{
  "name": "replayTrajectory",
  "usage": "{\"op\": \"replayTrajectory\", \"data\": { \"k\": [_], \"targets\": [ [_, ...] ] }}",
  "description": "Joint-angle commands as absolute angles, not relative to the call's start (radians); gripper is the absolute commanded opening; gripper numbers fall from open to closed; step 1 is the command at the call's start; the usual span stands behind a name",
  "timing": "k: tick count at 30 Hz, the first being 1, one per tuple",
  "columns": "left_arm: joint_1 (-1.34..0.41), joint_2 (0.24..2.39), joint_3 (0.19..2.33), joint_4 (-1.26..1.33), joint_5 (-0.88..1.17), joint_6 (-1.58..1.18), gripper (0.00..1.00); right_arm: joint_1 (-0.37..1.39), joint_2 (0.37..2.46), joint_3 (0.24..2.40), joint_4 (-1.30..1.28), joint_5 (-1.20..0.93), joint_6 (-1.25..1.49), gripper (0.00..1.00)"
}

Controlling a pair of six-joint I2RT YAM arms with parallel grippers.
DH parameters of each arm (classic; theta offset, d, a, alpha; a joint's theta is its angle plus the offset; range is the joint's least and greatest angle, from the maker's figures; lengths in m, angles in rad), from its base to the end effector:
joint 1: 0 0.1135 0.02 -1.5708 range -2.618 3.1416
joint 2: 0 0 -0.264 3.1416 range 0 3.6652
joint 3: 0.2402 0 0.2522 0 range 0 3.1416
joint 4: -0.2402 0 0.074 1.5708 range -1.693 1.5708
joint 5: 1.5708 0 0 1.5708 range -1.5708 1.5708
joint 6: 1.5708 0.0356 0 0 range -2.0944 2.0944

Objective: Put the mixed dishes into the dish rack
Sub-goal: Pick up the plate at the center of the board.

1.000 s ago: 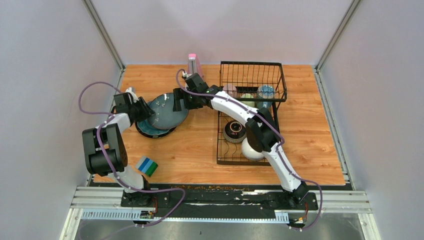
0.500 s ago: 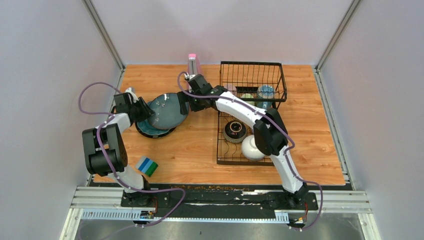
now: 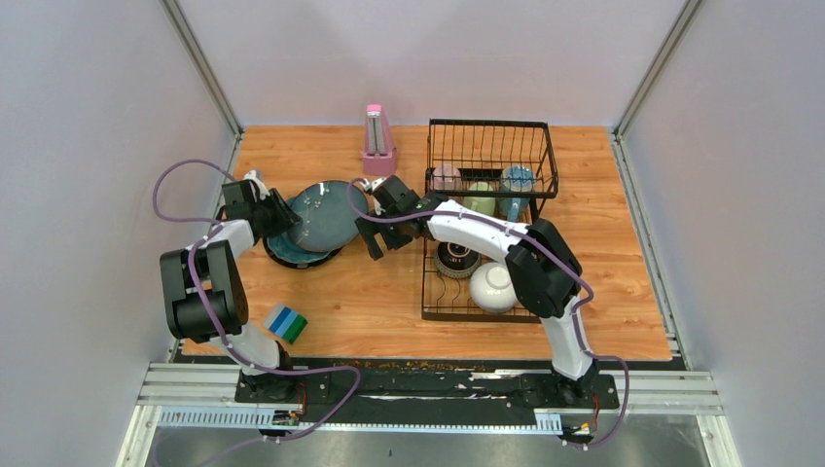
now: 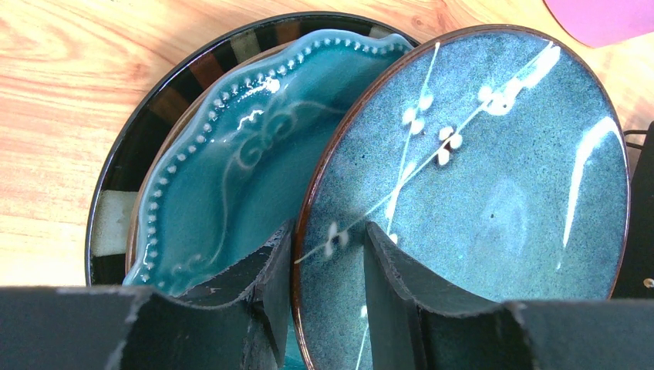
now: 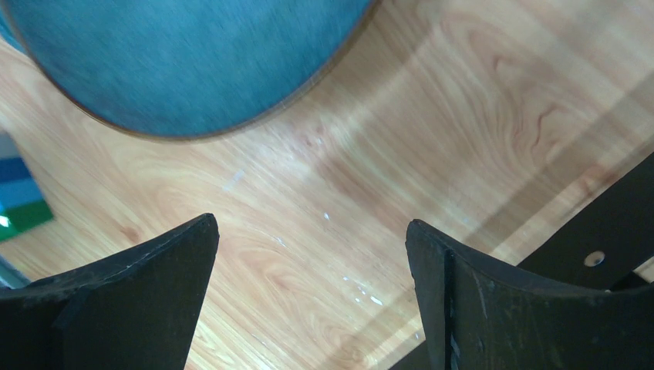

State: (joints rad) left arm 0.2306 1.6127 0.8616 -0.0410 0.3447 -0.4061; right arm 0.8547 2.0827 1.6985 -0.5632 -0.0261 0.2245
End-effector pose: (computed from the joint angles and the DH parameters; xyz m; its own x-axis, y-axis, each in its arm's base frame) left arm 0.3207 0.0629 0.1774 -0.6429 -0.5328 -0.5502 -0.2591 0.8273 -0.4984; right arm 0.3032 0.3498 0.2185 -0.6897 -0.4536 -0.5644 -0.6263 0.7649 0.1506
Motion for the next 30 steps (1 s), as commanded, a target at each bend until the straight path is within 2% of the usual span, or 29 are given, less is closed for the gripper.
{"op": "replayTrajectory", "data": {
  "k": [1, 9, 16, 30],
  "targets": [
    [0.221, 1.617, 0.879, -0.103, 0.308, -0.387, 0.43, 0.865, 2.002, 1.616, -0.544, 0.033, 0.165, 0.93],
    [0.221, 1.611, 0.878, -0.108, 0.305, -0.383, 0.43, 0.865, 1.982, 1.512, -0.583, 0.126, 0.156, 0.94],
    [0.221, 1.608, 0.881, -0.115, 0.306, -0.382, 0.43, 0.858, 1.973, 1.530, -0.617, 0.164, 0.197, 0.95],
    [0.221, 1.609, 0.877, -0.115, 0.305, -0.377, 0.43, 0.831, 1.952, 1.425, -0.648, 0.146, 0.163, 0.95]
  ]
}}
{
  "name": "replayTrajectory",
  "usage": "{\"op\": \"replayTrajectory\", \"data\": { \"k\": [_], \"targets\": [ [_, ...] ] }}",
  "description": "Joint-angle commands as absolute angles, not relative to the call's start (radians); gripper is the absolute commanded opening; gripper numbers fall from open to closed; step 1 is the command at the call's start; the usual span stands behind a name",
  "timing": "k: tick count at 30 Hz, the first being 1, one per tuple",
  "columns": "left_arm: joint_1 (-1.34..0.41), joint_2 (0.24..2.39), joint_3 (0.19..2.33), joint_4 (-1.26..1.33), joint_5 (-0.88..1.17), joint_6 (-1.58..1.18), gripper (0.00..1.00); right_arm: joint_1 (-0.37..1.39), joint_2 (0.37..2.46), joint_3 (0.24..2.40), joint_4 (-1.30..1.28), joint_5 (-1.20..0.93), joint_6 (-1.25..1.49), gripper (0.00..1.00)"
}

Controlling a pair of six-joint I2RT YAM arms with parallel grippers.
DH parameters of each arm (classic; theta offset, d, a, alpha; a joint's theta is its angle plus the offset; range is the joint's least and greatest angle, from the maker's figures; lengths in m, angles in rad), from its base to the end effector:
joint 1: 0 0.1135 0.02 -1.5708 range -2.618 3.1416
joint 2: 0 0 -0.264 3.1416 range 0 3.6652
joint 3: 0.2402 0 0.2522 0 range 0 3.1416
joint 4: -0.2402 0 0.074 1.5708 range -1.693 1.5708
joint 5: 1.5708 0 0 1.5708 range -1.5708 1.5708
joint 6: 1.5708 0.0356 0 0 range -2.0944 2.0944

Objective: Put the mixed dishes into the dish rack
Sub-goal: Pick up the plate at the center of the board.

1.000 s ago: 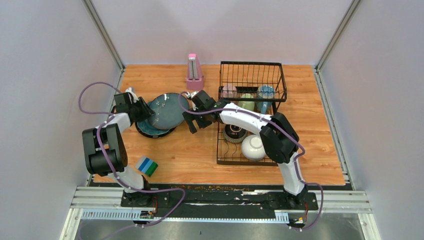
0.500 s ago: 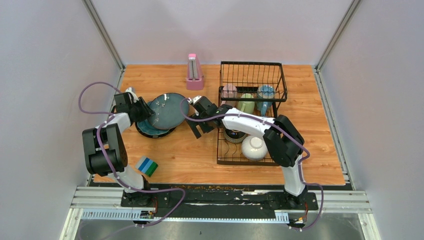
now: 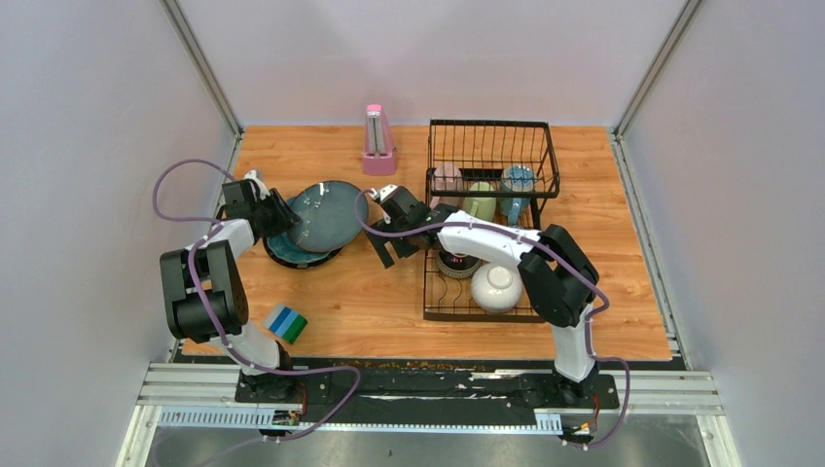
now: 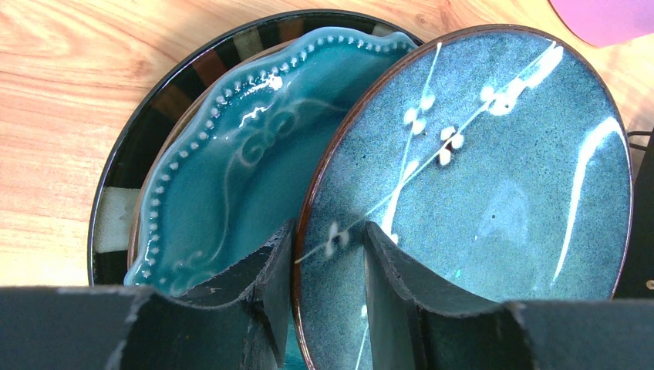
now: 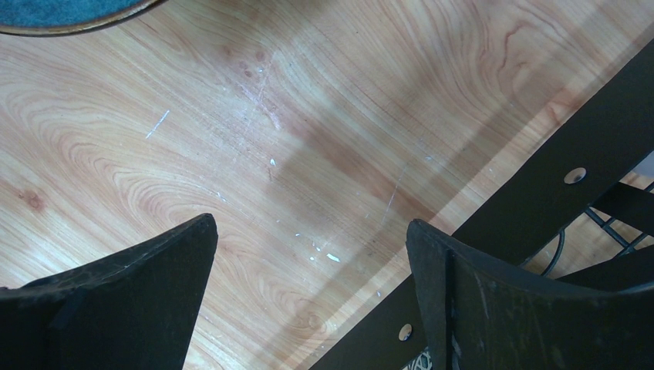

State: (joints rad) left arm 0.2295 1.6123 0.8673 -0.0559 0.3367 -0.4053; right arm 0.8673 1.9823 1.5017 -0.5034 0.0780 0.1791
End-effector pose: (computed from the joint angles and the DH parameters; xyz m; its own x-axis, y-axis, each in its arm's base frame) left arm 0.3207 0.0628 0.1780 -0.6462 -0.5331 -0.5461 -0.2672 0.8283 -0.4924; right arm 0.2810 0.3270 0.2042 -0.6605 -0.5041 -0.5564 -0.6247 0.7801 0.0348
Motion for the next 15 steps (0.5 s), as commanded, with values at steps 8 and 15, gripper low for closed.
{"op": "replayTrajectory", "data": {
  "k": [8, 15],
  "targets": [
    [0.221, 1.611, 0.879, -0.113, 0.302, -0.375, 0.43, 0.833, 1.942, 1.398, -0.648, 0.126, 0.150, 0.94],
    [0.221, 1.616, 0.877, -0.113, 0.302, -0.375, 0.43, 0.835, 1.957, 1.607, -0.655, 0.044, 0.190, 0.94]
  ]
}}
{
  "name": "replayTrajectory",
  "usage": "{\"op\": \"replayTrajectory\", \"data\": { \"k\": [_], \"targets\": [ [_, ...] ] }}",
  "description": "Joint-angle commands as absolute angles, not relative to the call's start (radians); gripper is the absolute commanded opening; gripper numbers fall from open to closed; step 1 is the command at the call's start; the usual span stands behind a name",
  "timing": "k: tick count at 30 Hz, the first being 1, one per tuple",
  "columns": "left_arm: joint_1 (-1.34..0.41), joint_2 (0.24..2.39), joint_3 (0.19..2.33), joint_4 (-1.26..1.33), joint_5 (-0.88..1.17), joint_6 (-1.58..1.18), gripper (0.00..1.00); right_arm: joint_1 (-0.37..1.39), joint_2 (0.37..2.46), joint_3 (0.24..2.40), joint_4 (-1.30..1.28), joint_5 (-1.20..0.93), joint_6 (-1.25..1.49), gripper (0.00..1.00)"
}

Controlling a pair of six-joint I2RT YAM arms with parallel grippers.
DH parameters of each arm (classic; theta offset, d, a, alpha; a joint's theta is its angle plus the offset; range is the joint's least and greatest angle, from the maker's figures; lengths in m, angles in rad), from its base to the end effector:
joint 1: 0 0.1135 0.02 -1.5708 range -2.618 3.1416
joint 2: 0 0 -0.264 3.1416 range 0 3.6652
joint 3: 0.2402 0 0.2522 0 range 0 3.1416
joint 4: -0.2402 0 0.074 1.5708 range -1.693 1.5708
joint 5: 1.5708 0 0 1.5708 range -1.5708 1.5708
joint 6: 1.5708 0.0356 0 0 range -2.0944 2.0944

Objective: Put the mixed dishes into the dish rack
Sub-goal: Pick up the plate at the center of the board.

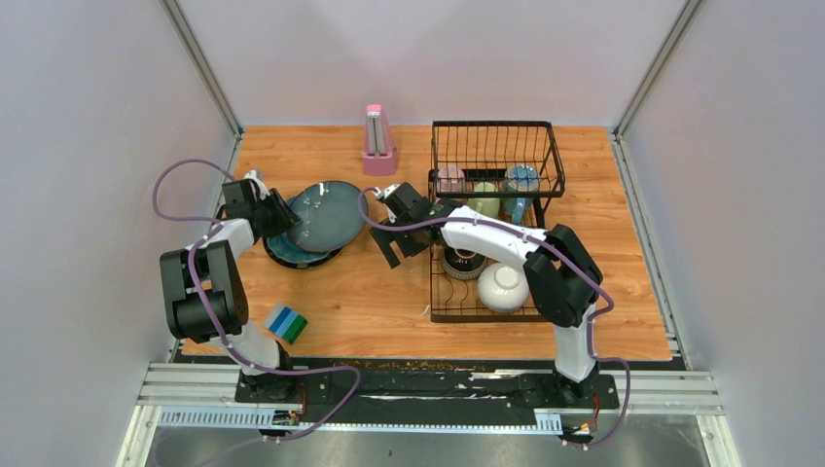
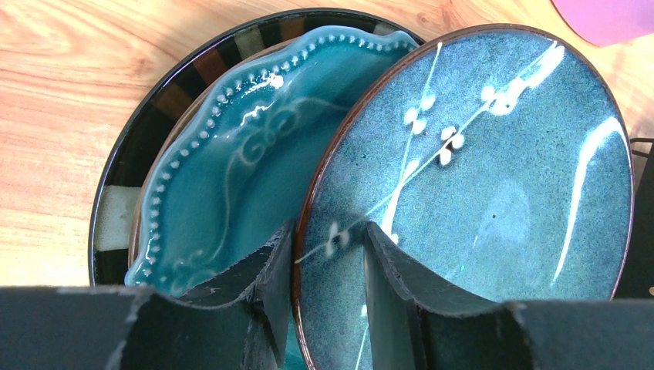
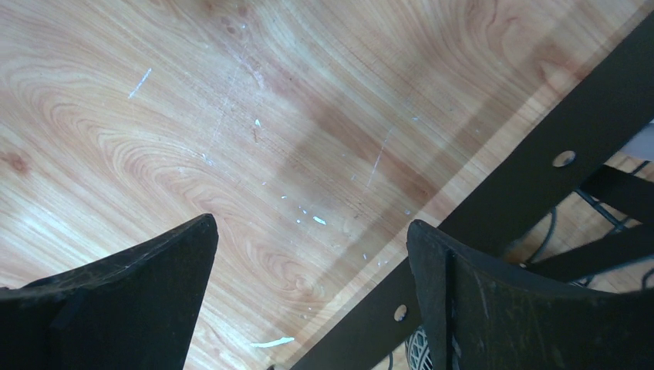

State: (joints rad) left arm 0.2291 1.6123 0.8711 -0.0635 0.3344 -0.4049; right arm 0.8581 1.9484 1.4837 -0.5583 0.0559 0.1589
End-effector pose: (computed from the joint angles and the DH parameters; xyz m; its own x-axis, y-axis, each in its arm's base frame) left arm 0.3209 0.0628 0.1786 -0.6478 -0.5332 -0.5441 -0.2699 0.8286 -0.4905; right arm 0.2763 0.3167 0.2092 -0.6677 -0.5310 -0.5218 -0.6388 0.7686 0.0353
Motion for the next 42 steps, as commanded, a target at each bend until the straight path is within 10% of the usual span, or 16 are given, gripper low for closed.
{"op": "replayTrajectory", "data": {
  "k": [1, 18, 42],
  "targets": [
    [0.221, 1.616, 0.875, -0.110, 0.302, -0.376, 0.43, 0.835, 1.965, 1.650, -0.658, 0.033, 0.195, 0.94],
    [0.221, 1.627, 0.856, -0.084, 0.310, -0.388, 0.43, 0.801, 2.371, 2.332, -0.700, -0.027, 0.323, 0.96],
    [0.221, 1.625, 0.805, -0.018, 0.349, -0.422, 0.42, 0.721, 2.576, 2.458, -0.606, -0.338, 0.452, 0.78]
  ]
}}
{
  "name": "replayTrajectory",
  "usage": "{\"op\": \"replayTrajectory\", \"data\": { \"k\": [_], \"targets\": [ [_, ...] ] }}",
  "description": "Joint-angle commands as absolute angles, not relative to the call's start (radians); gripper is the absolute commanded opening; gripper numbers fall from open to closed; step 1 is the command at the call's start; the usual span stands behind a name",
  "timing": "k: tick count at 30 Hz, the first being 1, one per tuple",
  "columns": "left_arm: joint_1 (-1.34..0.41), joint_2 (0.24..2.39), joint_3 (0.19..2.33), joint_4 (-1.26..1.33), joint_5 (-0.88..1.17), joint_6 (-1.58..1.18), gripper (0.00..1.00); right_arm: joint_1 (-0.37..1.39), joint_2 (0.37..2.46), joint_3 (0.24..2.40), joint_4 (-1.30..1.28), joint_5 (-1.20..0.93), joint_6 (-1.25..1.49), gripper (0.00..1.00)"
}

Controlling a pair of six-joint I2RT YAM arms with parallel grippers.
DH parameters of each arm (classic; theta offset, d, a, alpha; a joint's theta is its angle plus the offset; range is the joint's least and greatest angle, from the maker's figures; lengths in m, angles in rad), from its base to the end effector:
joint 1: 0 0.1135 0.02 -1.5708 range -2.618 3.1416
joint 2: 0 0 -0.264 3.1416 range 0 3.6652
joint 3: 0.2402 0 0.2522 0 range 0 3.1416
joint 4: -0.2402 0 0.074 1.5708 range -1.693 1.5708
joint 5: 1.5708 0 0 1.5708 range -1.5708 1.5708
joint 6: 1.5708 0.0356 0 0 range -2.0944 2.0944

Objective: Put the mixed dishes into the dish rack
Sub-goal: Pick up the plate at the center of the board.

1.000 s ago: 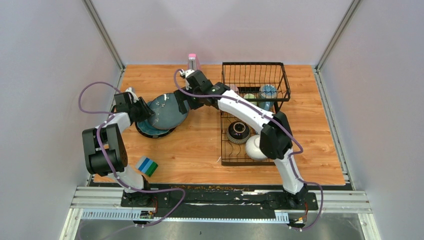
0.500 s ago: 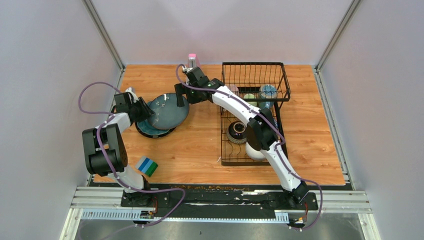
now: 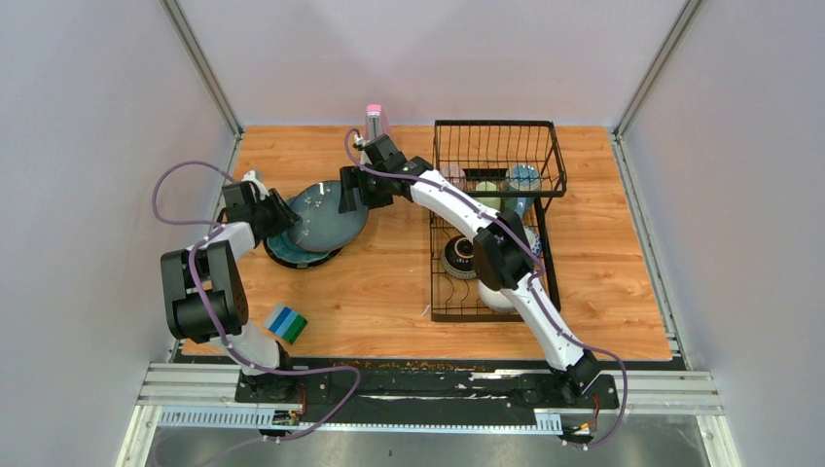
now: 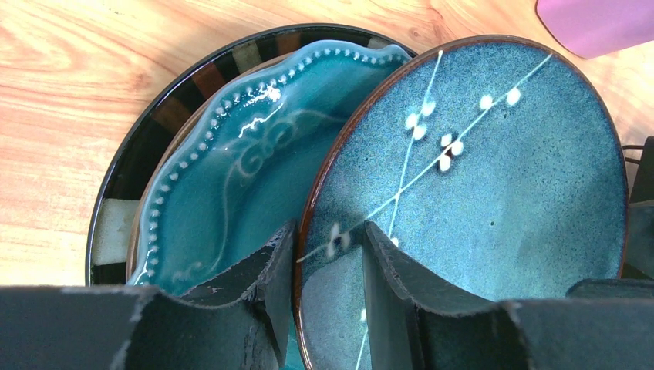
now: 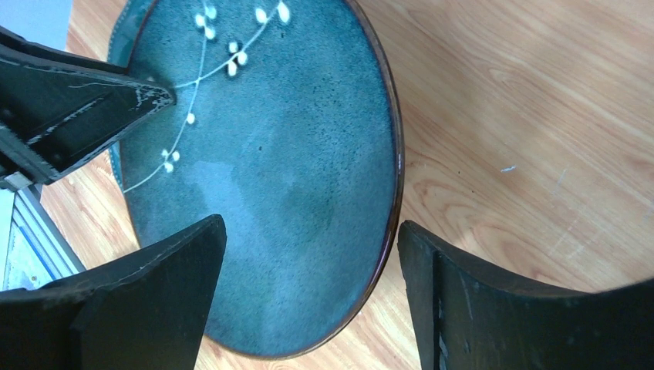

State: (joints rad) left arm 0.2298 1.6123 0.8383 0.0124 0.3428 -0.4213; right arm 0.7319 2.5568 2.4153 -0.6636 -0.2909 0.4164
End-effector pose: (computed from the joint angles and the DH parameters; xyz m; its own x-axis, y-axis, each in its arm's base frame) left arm 0.3200 0.0626 0.1747 -0.6223 -0.5411 -0.5656 -0.2544 0.8232 -0.5076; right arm 0.4142 0.3859 0.2062 -0.8092 -0.2061 -0.5502 -0.5038 0.7251 0.4694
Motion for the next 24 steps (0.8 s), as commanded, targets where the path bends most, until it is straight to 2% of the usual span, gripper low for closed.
{"op": "replayTrajectory", "data": {
  "k": [1, 5, 9, 12, 15, 20, 24],
  "targets": [
    [0.221, 1.625, 0.804, -0.014, 0.353, -0.424, 0.42, 0.721, 2.577, 2.458, -0.603, -0.348, 0.454, 0.76],
    [0.221, 1.625, 0.790, -0.005, 0.371, -0.438, 0.42, 0.721, 2.574, 2.456, -0.585, -0.393, 0.469, 0.66],
    [0.221, 1.624, 0.776, 0.035, 0.390, -0.451, 0.41, 0.721, 2.569, 2.457, -0.558, -0.443, 0.488, 0.61],
    [0.222, 1.627, 0.759, 0.060, 0.407, -0.464, 0.41, 0.721, 2.560, 2.456, -0.548, -0.471, 0.504, 0.52],
    [0.222, 1.626, 0.743, 0.080, 0.429, -0.471, 0.40, 0.721, 2.540, 2.447, -0.536, -0.489, 0.508, 0.50],
    [0.221, 1.607, 0.720, 0.135, 0.467, -0.495, 0.40, 0.721, 2.499, 2.442, -0.514, -0.517, 0.522, 0.41],
    [0.222, 1.593, 0.716, 0.149, 0.478, -0.507, 0.39, 0.723, 2.469, 2.431, -0.494, -0.540, 0.538, 0.41]
  ]
}}
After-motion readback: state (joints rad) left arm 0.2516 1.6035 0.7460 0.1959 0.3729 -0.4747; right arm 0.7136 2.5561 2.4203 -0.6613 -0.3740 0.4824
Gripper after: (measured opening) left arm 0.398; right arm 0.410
